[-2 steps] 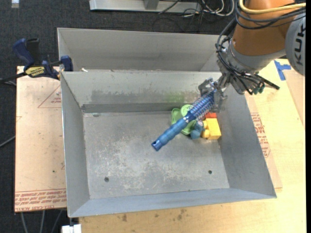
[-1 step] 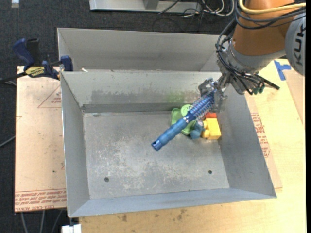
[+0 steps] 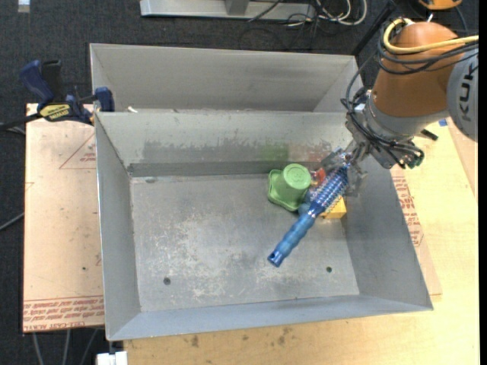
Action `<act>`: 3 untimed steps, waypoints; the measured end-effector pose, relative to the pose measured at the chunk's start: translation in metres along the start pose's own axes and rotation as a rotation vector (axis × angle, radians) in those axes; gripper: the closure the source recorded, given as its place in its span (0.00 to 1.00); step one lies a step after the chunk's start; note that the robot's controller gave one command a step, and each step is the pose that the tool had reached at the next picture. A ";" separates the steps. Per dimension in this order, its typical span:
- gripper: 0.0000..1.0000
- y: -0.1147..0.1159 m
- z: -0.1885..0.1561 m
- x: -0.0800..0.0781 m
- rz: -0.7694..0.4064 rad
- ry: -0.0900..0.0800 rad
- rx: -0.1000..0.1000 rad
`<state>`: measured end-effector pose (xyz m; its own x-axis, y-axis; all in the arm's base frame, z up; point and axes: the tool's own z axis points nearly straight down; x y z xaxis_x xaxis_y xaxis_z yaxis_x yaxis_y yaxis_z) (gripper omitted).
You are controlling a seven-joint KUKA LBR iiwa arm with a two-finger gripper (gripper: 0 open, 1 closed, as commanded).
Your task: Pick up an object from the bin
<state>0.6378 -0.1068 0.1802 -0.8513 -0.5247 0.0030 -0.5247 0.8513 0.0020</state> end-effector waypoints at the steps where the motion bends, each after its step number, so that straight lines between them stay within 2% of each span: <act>1: 1.00 0.026 -0.103 0.004 -0.110 -0.012 0.008; 3: 1.00 0.025 -0.097 0.005 -0.108 -0.006 0.002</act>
Offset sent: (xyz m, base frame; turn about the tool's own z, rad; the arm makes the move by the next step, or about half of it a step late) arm -0.0181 0.0183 0.0982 -0.1108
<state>0.6202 -0.0881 0.2775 -0.7897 -0.6134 -0.0033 -0.6134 0.7897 -0.0002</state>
